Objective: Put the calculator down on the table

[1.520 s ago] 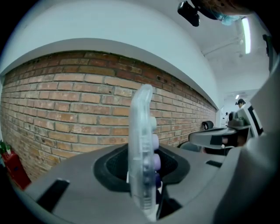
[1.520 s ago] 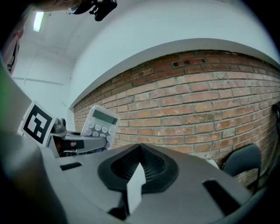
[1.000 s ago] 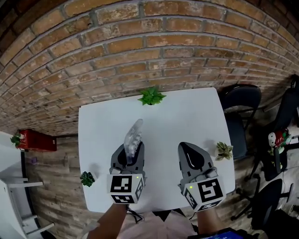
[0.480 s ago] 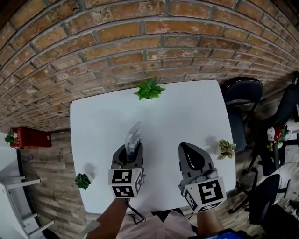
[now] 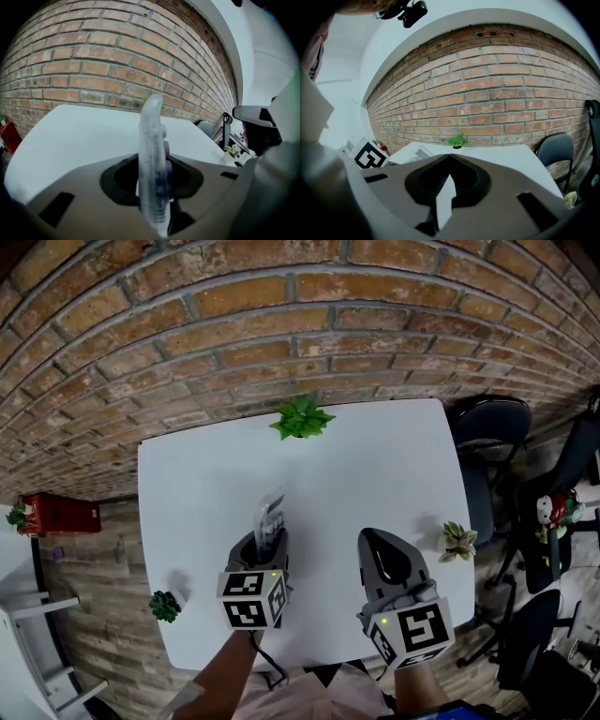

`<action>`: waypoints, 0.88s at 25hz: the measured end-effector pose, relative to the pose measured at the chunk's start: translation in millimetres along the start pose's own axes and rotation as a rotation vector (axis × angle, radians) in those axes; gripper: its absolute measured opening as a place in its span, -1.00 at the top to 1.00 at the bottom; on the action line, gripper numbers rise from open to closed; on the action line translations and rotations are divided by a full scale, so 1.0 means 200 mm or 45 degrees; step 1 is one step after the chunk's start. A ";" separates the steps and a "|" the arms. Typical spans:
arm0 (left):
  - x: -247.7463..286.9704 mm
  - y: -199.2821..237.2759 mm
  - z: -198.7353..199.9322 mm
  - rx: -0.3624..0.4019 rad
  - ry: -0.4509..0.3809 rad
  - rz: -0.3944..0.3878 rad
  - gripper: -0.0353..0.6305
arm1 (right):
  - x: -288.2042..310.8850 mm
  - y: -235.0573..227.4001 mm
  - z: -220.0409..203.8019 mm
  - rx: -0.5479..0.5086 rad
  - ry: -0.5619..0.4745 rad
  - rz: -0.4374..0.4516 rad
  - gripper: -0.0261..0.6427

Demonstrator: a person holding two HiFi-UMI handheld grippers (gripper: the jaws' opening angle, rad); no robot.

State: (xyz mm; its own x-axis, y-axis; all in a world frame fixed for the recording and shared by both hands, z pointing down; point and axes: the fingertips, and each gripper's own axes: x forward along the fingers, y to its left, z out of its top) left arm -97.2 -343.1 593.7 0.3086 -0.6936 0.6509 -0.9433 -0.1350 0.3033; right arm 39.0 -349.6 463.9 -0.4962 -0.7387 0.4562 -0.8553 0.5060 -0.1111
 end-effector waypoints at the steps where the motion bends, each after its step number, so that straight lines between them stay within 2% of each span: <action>1: 0.01 0.00 0.00 -0.007 0.011 -0.002 0.47 | 0.00 0.00 0.00 0.000 0.001 0.002 0.91; 5: 0.04 0.02 -0.03 -0.074 0.081 -0.012 0.47 | 0.02 0.01 0.00 -0.002 0.002 0.009 0.91; 7: 0.06 0.04 -0.03 -0.128 0.092 -0.021 0.47 | 0.03 0.01 0.00 -0.004 0.004 0.012 0.91; 9: 0.06 0.04 -0.02 -0.138 0.096 -0.025 0.46 | 0.03 0.01 0.00 -0.004 0.007 0.014 0.91; 14: 0.07 0.05 -0.02 -0.087 0.114 -0.014 0.43 | 0.04 0.01 0.00 -0.004 0.010 0.016 0.91; 22: 0.09 0.06 -0.08 0.013 0.168 0.025 0.06 | 0.05 0.01 -0.01 -0.003 0.014 0.020 0.91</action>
State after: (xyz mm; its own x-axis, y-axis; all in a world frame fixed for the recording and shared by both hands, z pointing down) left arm -101.5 -345.6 621.2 0.3030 -0.5975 0.7425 -0.9502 -0.1301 0.2831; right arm 33.1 -355.4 469.1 -0.5081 -0.7257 0.4639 -0.8470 0.5187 -0.1163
